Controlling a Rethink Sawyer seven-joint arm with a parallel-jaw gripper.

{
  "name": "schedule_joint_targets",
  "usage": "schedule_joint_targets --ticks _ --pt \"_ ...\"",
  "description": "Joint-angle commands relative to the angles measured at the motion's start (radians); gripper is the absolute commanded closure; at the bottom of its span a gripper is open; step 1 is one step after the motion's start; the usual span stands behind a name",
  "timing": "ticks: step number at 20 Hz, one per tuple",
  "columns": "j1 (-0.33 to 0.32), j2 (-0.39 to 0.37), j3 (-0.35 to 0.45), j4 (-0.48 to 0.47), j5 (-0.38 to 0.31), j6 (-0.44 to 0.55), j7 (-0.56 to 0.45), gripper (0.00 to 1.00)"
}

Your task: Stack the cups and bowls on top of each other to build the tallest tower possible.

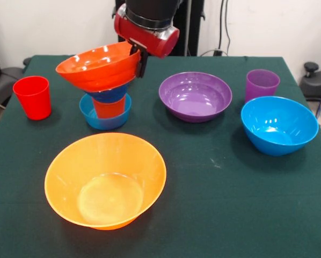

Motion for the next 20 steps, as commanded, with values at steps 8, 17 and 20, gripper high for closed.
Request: schedule_joint_targets --ticks 8,17,20 --pt "-0.132 -0.005 0.188 0.003 0.060 0.101 -0.179 1.00" --pt "-0.094 -0.003 0.175 -0.093 0.013 0.299 -0.181 1.00" --pt "-0.088 0.001 0.177 -0.099 0.009 0.295 -0.169 1.00"
